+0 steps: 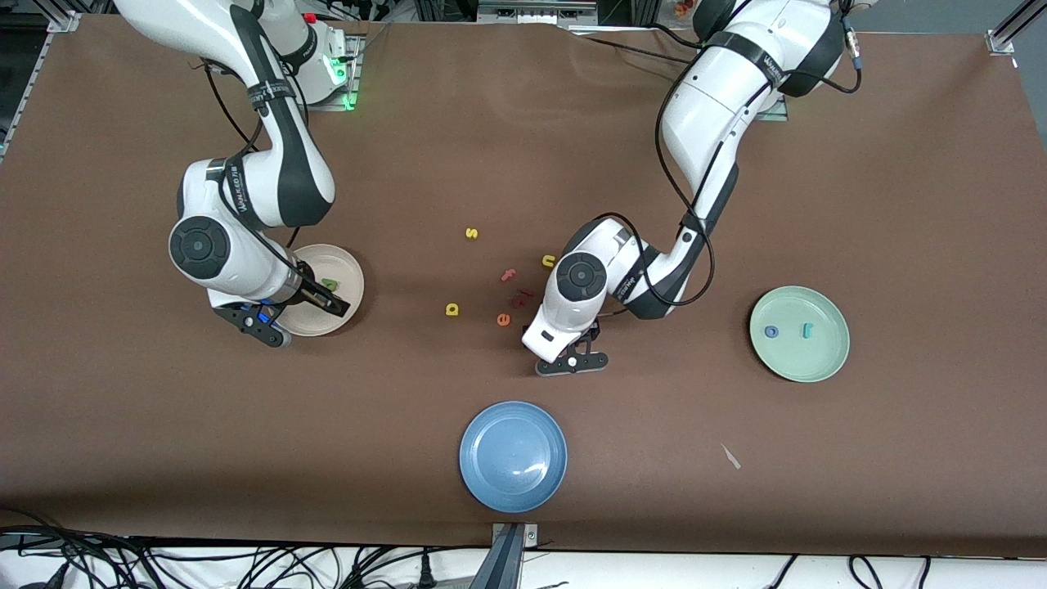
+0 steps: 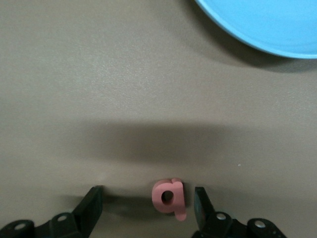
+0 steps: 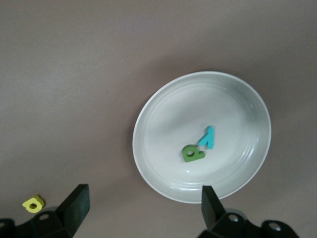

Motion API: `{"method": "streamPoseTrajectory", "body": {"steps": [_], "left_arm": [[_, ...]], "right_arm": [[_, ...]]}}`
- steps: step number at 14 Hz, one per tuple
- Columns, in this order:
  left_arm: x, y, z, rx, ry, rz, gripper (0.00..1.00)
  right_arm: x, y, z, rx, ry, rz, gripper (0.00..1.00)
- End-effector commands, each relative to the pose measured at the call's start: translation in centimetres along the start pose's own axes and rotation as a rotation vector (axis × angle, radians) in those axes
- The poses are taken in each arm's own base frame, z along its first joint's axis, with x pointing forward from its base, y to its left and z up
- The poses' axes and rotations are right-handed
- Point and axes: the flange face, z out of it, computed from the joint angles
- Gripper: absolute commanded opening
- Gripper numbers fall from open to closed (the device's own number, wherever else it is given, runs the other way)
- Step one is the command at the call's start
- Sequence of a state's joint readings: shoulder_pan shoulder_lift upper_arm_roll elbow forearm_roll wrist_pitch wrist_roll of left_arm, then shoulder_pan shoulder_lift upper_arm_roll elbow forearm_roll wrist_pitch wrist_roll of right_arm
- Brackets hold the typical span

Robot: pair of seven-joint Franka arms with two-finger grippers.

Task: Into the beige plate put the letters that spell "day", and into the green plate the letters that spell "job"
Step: 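Grasp the pink letter with the left gripper while the right gripper grasps yellow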

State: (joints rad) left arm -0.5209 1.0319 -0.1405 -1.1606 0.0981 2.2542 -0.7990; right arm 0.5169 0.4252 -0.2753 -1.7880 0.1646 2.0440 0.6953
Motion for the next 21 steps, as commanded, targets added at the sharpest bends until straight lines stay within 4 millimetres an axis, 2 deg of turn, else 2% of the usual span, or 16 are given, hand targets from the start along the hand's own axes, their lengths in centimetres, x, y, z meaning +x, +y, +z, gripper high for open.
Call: {"method": "streamPoseTrajectory", "body": {"steps": [1, 5, 7, 10, 12, 14, 16, 18, 19, 21], "left_arm": [[0.7, 0.4, 0.8, 0.015, 0.022, 0.02, 0.78], [0.6, 0.3, 1.2, 0.019, 0.017, 0.017, 0.62], [0.7, 0.2, 1.2, 0.018, 0.017, 0.01, 0.54], [1.0, -0.2, 1.1, 0.015, 0.012, -0.005, 0.3], [1.1, -0.3, 1.1, 0.015, 0.009, -0.015, 0.2], [1.2, -0.4, 0.9, 0.016, 0.009, -0.022, 0.14], [1.6, -0.6, 0.0, 0.013, 0.012, -0.027, 0.14], [4.2, -2.4, -5.1, -0.011, 0.005, -0.087, 0.14], [5.6, -4.3, -8.6, -0.023, -0.04, -0.137, 0.14], [7.7, -9.8, -13.4, 0.018, -0.153, -0.168, 0.14]], "right_arm": [[-1.3, -1.1, -0.4, 0.009, -0.02, 0.045, 1.0], [-3.6, -3.5, -0.2, 0.025, -0.025, 0.106, 1.0], [-4.0, -4.2, 0.1, 0.033, -0.02, 0.144, 1.0], [-4.9, -5.1, 0.5, 0.058, -0.044, 0.175, 1.0], [-5.7, -5.9, 0.7, 0.089, -0.076, 0.221, 1.0], [-6.7, -7.7, 2.6, 0.102, -0.066, 0.263, 0.99], [-7.6, -9.2, 4.6, 0.114, -0.041, 0.318, 0.98], [-8.6, -10.8, 6.7, 0.131, -0.014, 0.369, 0.9], [-8.7, -11.4, 8.1, 0.147, 0.005, 0.395, 0.89], [-9.3, -12.4, 10.1, 0.162, 0.027, 0.391, 0.81]]}}
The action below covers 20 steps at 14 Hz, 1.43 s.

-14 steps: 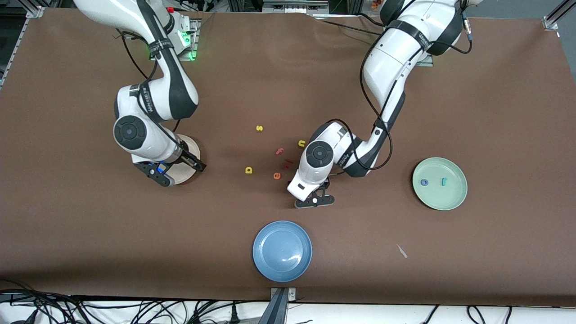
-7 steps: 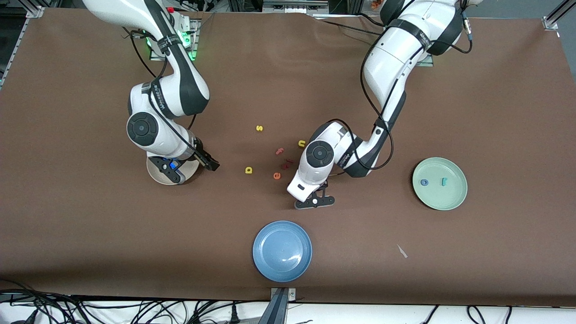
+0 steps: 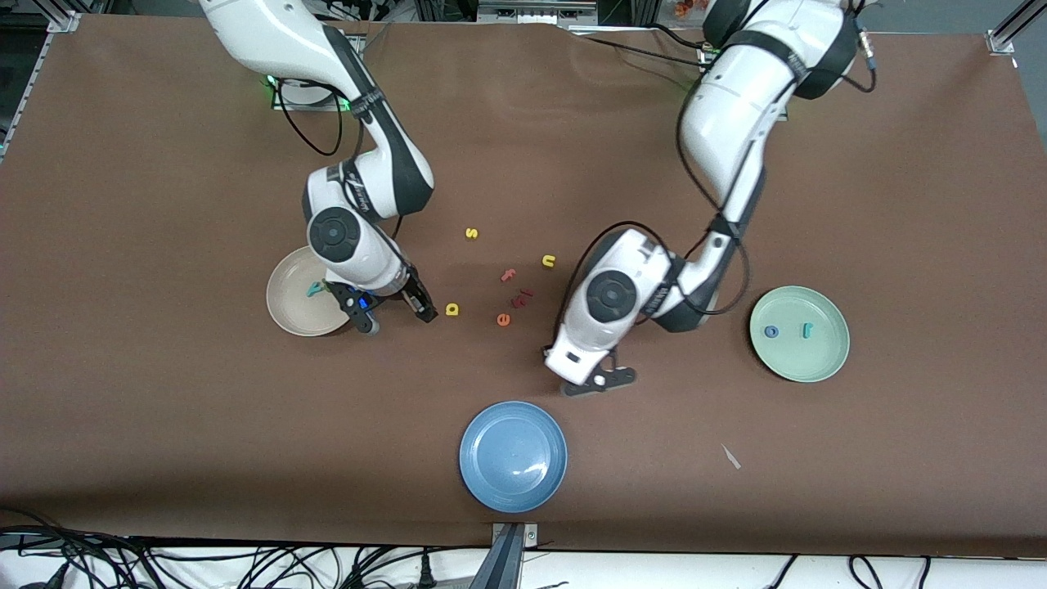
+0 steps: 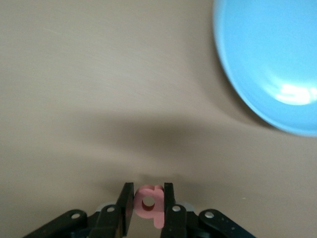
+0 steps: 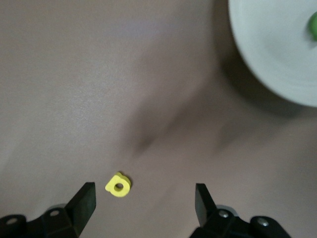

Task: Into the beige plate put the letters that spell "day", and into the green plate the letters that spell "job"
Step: 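Grasp the pink letter with the left gripper while the right gripper grasps yellow, then place the pink letter on the green plate while the right gripper carries yellow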

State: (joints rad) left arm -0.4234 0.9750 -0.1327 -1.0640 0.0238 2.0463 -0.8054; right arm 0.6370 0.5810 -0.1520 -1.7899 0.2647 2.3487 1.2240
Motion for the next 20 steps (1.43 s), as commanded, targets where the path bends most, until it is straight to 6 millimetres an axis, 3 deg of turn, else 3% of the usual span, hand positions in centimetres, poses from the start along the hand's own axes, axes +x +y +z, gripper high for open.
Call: {"method": "streamPoseTrajectory", "body": {"steps": [1, 4, 8, 10, 13, 16, 17, 19, 20], "left_arm": [[3.5, -7.6, -7.7, 0.029, -0.138, -0.025, 0.14], [5.9, -16.8, -8.4, 0.1, -0.302, 0.013, 0.16], [8.2, -31.1, -8.0, 0.117, -0.391, 0.071, 0.22], [8.9, -36.4, -7.0, 0.137, -0.411, 0.112, 0.22], [9.1, -39.5, -2.5, 0.144, -0.334, 0.11, 0.25], [9.0, -40.9, -0.9, 0.145, -0.318, 0.099, 0.31], [9.0, -40.9, -0.6, 0.144, -0.322, 0.099, 0.46], [9.2, -40.7, -1.4, 0.142, -0.309, 0.097, 0.89], [9.5, -40.7, -2.6, 0.141, -0.292, 0.095, 1.0]], "right_arm": [[-1.3, -0.8, 2.3, 0.033, 0.018, 0.024, 0.8], [-2.5, -1.1, 3.8, 0.046, 0.03, 0.037, 0.77], [-3.8, -1.2, 5.5, 0.061, 0.045, 0.033, 0.75], [-3.8, -1.3, 5.6, 0.067, 0.047, 0.035, 0.73], [-3.7, -1.4, 5.9, 0.087, 0.056, 0.033, 0.69], [-3.6, -1.3, 6.3, 0.084, 0.058, 0.034, 0.6], [-3.6, -1.3, 6.3, 0.084, 0.058, 0.034, 0.48], [-3.8, -1.4, 6.3, 0.083, 0.06, 0.016, 0.17], [-3.8, -1.4, 6.1, 0.085, 0.061, 0.008, 0.13]]}}
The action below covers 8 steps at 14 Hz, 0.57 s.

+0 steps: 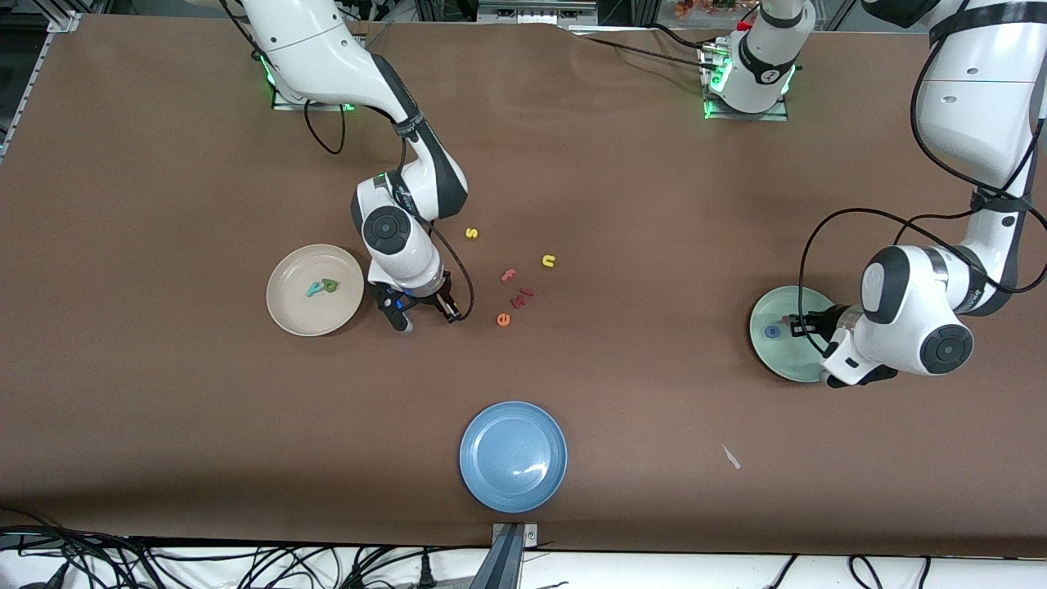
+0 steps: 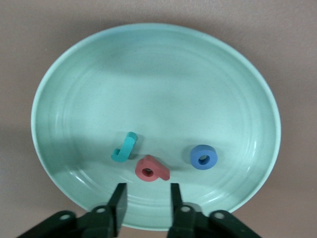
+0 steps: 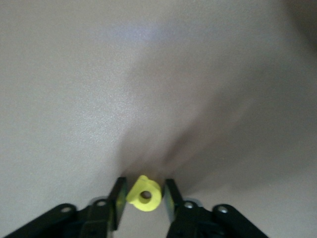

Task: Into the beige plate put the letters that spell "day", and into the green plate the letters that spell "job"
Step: 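Place the pink letter on the green plate while the right gripper carries yellow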

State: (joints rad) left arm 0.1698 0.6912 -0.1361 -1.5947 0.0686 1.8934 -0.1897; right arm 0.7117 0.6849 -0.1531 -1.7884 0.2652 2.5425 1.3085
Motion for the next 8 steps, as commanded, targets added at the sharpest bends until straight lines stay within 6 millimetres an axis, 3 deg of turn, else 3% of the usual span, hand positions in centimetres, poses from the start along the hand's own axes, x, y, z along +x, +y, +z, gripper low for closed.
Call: {"method": "streamPoseTrajectory", "body": {"steps": [1, 3, 5, 8], "left_arm": [[-1.4, -0.4, -5.0, 0.016, 0.078, 0.01, 1.0], [-3.3, -0.4, -11.0, 0.014, 0.172, 0.01, 1.0], [-6.8, -0.3, -17.1, 0.022, 0.229, 0.011, 1.0], [-12.7, -0.6, -25.3, 0.024, 0.317, 0.028, 1.0]], "right_arm": [[-0.3, -0.2, 0.6, 0.008, 0.004, -0.013, 0.11], [-0.3, -0.3, 0.2, 0.005, 0.004, -0.019, 0.1], [0.0, -0.3, -1.4, -0.015, -0.006, -0.041, 0.1], [2.7, 0.3, -4.7, -0.08, -0.018, -0.137, 0.1]]}}
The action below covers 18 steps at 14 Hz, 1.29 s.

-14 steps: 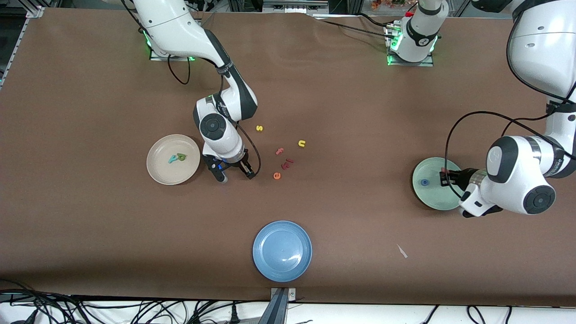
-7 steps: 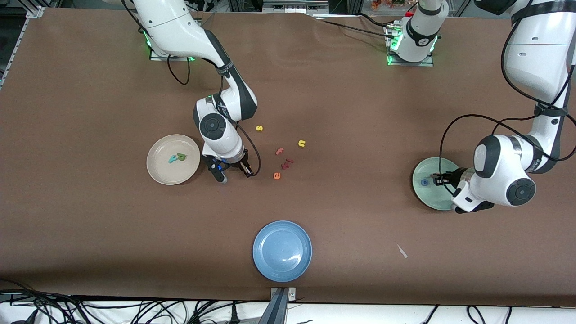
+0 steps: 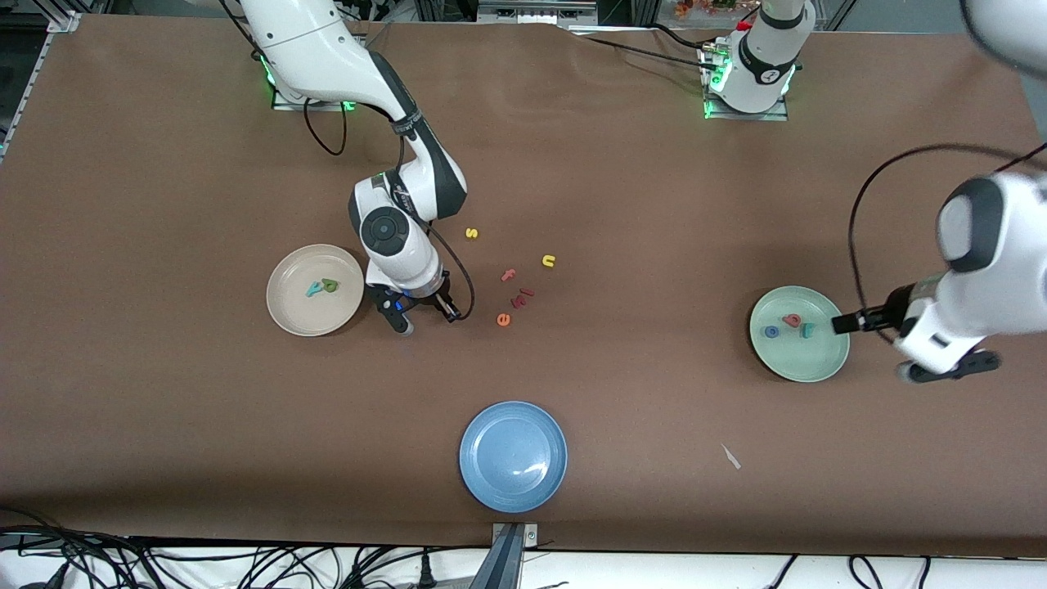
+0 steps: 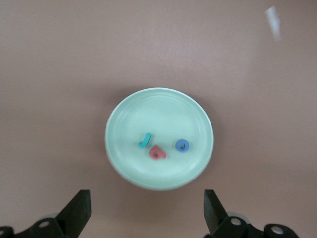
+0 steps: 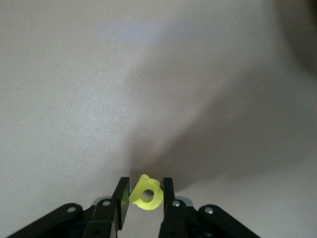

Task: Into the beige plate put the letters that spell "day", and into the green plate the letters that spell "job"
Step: 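Place the pink letter on the green plate while the right gripper carries yellow, then drop the yellow letter on the cream plate while the left gripper withdraws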

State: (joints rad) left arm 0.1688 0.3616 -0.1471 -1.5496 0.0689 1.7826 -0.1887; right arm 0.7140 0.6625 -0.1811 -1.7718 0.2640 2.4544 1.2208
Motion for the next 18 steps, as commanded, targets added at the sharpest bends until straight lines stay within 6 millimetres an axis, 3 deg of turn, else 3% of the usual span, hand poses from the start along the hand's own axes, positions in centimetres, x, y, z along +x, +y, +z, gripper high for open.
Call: {"method": "streamPoseTrajectory", "body": {"steps": [1, 3, 5, 7, 11, 14, 15, 16, 17, 18], "left_arm": [[-3.7, 0.6, -6.5, 0.018, 0.077, 0.046, 1.0], [-4.1, 2.2, -8.2, 0.019, 0.108, 0.067, 1.0], [-4.1, 1.9, -11.1, -0.004, 0.149, 0.053, 1.0], [-4.6, 2.6, -11.7, -0.003, 0.133, 0.059, 1.0], [-5.1, 3.0, -13.5, -0.008, 0.139, 0.053, 1.0], [-5.5, 3.5, -14.2, -0.033, 0.124, 0.057, 1.0], [-5.9, 5.2, -14.4, -0.032, 0.126, 0.082, 1.0], [-6.0, 4.6, -14.7, -0.02, 0.13, 0.071, 1.0], [-6.6, 4.2, -15.6, -0.03, 0.14, 0.064, 1.0], [-6.5, 3.5, -15.3, -0.053, 0.128, 0.051, 1.0]], "right_arm": [[2.8, 1.4, -4.2, -0.062, -0.02, -0.106, 0.1], [5.5, 3.3, -6.6, -0.123, -0.05, -0.185, 0.1], [8.4, 6.4, -8.6, -0.16, -0.086, -0.254, 0.1], [11.8, 10.2, -9.4, -0.17, -0.111, -0.323, 0.11], [16.2, 16.9, -7.4, -0.206, -0.163, -0.424, 0.11], [17.4, 19.6, -5.5, -0.217, -0.164, -0.466, 0.12], [17.5, 19.8, -5.0, -0.218, -0.154, -0.463, 0.21], [17.9, 20.0, -4.5, -0.224, -0.149, -0.445, 0.51], [18.0, 19.9, -4.3, -0.211, -0.153, -0.426, 1.0], [18.0, 19.6, -4.7, -0.199, -0.158, -0.418, 1.0]]}}
